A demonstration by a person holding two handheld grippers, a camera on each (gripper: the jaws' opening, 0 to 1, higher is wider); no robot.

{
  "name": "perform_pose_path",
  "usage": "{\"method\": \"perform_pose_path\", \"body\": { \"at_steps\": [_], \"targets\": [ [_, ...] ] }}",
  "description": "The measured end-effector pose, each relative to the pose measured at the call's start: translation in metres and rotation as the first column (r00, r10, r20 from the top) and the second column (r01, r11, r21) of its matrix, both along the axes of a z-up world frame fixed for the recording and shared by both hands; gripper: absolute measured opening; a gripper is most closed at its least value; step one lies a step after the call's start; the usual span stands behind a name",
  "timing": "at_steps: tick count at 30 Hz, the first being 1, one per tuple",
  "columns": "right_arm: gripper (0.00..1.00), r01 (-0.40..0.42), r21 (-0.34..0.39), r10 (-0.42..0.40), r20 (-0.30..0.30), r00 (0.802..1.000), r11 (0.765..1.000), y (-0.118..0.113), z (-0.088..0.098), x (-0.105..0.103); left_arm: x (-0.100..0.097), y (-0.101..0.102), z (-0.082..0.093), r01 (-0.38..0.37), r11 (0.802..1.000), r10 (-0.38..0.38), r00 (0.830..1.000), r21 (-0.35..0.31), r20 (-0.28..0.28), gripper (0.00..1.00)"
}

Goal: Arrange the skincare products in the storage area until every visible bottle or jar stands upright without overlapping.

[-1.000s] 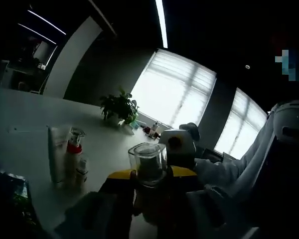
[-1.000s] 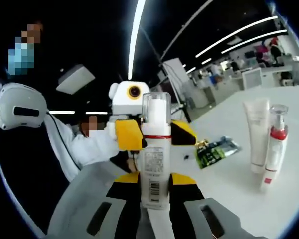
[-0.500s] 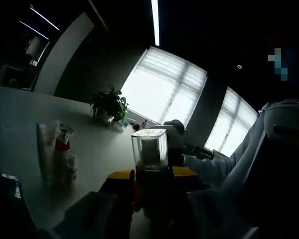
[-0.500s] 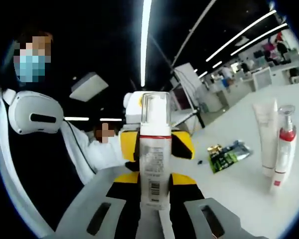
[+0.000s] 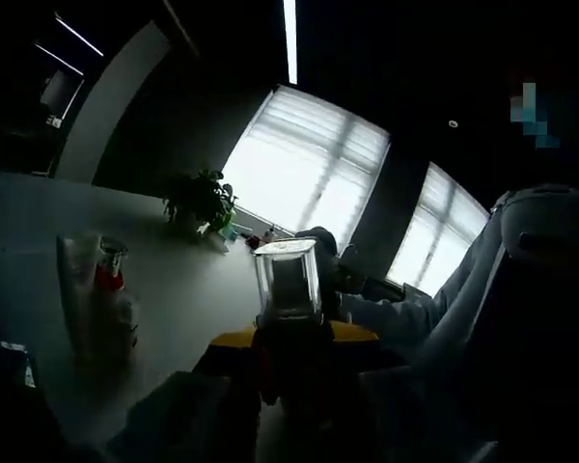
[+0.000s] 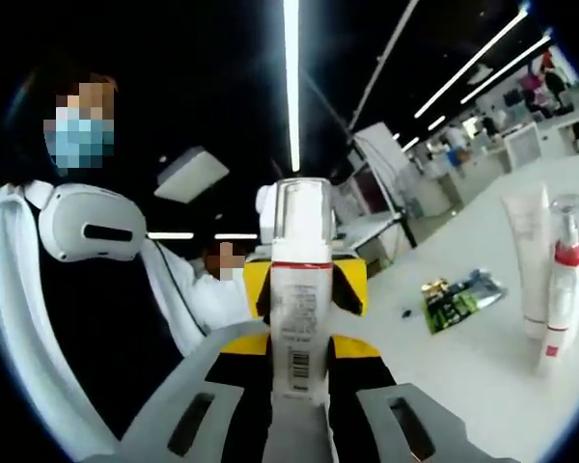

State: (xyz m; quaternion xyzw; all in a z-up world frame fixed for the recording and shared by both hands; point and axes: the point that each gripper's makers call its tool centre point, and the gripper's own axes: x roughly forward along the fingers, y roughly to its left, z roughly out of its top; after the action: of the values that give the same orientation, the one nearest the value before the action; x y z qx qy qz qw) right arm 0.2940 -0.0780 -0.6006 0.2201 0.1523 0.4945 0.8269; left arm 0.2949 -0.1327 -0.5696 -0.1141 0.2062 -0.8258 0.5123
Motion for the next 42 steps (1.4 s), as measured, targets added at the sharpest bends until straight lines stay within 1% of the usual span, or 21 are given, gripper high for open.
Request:
{"method": "perform_pose_path", "body": {
  "at_steps": [2, 7, 8, 10, 12, 13, 15, 16, 17, 19, 20, 22, 24, 26, 31, 34, 35, 38, 39, 40, 42],
  "targets": [
    [0.12, -0.005, 0.006, 0.005, 0.001, 1.0, 1.0, 0.001, 0.0, -0.001, -0.003, 0.001, 0.001, 0.006, 1.0, -0.006, 1.0, -0.006, 0.007, 0.18],
    [0.13, 0.0, 0.019, 0.0, -0.008, 1.0, 1.0, 0.0, -0.001, 0.0, -0.002, 0.0, 0.0, -0.002, 1.0, 0.002, 1.0, 0.007, -0.018, 0.17],
    [0.13, -0.004, 0.016, 0.004, -0.006, 1.0, 1.0, 0.0, -0.001, 0.0, -0.002, 0.001, -0.001, 0.0, 1.0, 0.0, 1.0, 0.011, -0.023, 0.17],
    [0.13, 0.028, -0.012, -0.027, 0.011, 1.0, 1.0, -0.004, -0.004, 0.005, 0.001, 0.0, -0.003, -0.022, 1.0, 0.022, 1.0, 0.018, -0.01, 0.16],
    [0.13, 0.033, -0.013, -0.033, -0.003, 0.999, 0.999, -0.006, -0.005, 0.005, 0.007, -0.001, -0.005, -0.037, 0.999, 0.038, 0.999, 0.026, -0.026, 0.16],
    [0.13, 0.057, -0.04, -0.057, -0.001, 0.998, 0.998, -0.01, -0.008, 0.009, 0.014, -0.002, -0.008, -0.058, 0.998, 0.059, 0.998, 0.031, -0.027, 0.16],
    [0.13, 0.055, -0.062, -0.057, -0.021, 0.998, 0.997, -0.01, -0.012, 0.01, 0.017, -0.003, -0.012, -0.069, 0.997, 0.07, 0.997, 0.038, -0.027, 0.16],
    [0.13, 0.058, -0.1, -0.062, -0.031, 0.998, 0.993, -0.01, -0.017, 0.011, 0.017, -0.004, -0.015, -0.076, 0.996, 0.077, 0.997, 0.043, -0.023, 0.16],
    [0.13, 0.07, -0.13, -0.073, -0.017, 0.997, 0.989, -0.012, -0.021, 0.013, 0.018, -0.004, -0.017, -0.086, 0.995, 0.087, 0.996, 0.046, -0.009, 0.16],
    [0.14, 0.072, -0.163, -0.078, -0.035, 0.996, 0.984, -0.011, -0.027, 0.014, 0.019, -0.006, -0.023, -0.098, 0.993, 0.098, 0.995, 0.062, 0.016, 0.16],
    [0.14, 0.087, -0.17, -0.094, -0.034, 0.995, 0.982, -0.012, -0.03, 0.017, 0.02, -0.007, -0.025, -0.111, 0.992, 0.109, 0.993, 0.061, 0.034, 0.16],
    [0.14, 0.109, -0.205, -0.122, -0.052, 0.991, 0.973, -0.015, -0.038, 0.02, 0.023, -0.008, -0.03, -0.129, 0.989, 0.124, 0.99, 0.073, 0.063, 0.16],
    [0.15, 0.11, -0.223, -0.129, -0.075, 0.989, 0.969, -0.016, -0.045, 0.021, 0.023, -0.008, -0.036, -0.138, 0.987, 0.131, 0.988, 0.085, 0.08, 0.16],
    [0.15, 0.124, -0.256, -0.147, -0.071, 0.987, 0.959, -0.017, -0.049, 0.024, 0.025, -0.009, -0.04, -0.152, 0.984, 0.143, 0.985, 0.092, 0.097, 0.16],
    [0.16, 0.164, -0.301, -0.189, -0.057, 0.98, 0.939, -0.023, -0.054, 0.03, 0.032, -0.013, -0.044, -0.202, 0.975, 0.192, 0.975, 0.09, 0.108, 0.16],
    [0.16, 0.182, -0.33, -0.217, -0.073, 0.973, 0.926, -0.027, -0.06, 0.033, 0.035, -0.016, -0.049, -0.22, 0.971, 0.209, 0.971, 0.098, 0.113, 0.16],
    [0.16, 0.194, -0.355, -0.231, -0.064, 0.971, 0.915, -0.029, -0.062, 0.035, 0.035, -0.016, -0.05, -0.221, 0.971, 0.209, 0.97, 0.095, 0.121, 0.16],
    [0.17, 0.213, -0.38, -0.254, -0.06, 0.965, 0.9, -0.032, -0.065, 0.036, 0.036, -0.019, -0.054, -0.237, 0.967, 0.222, 0.964, 0.093, 0.149, 0.16],
    [0.16, 0.24, -0.392, -0.278, -0.044, 0.959, 0.888, -0.036, -0.066, 0.039, 0.037, -0.019, -0.056, -0.243, 0.966, 0.227, 0.961, 0.092, 0.159, 0.16],
    [0.15, 0.254, -0.4, -0.296, -0.046, 0.954, 0.881, -0.04, -0.067, 0.04, 0.041, -0.02, -0.059, -0.26, 0.961, 0.24, 0.953, 0.091, 0.187, 0.16],
    [0.15, 0.258, -0.412, -0.302, -0.043, 0.952, 0.874, -0.042, -0.068, 0.04, 0.044, -0.021, -0.062, -0.271, 0.958, 0.249, 0.95, 0.098, 0.19, 0.16]
  ]
}}
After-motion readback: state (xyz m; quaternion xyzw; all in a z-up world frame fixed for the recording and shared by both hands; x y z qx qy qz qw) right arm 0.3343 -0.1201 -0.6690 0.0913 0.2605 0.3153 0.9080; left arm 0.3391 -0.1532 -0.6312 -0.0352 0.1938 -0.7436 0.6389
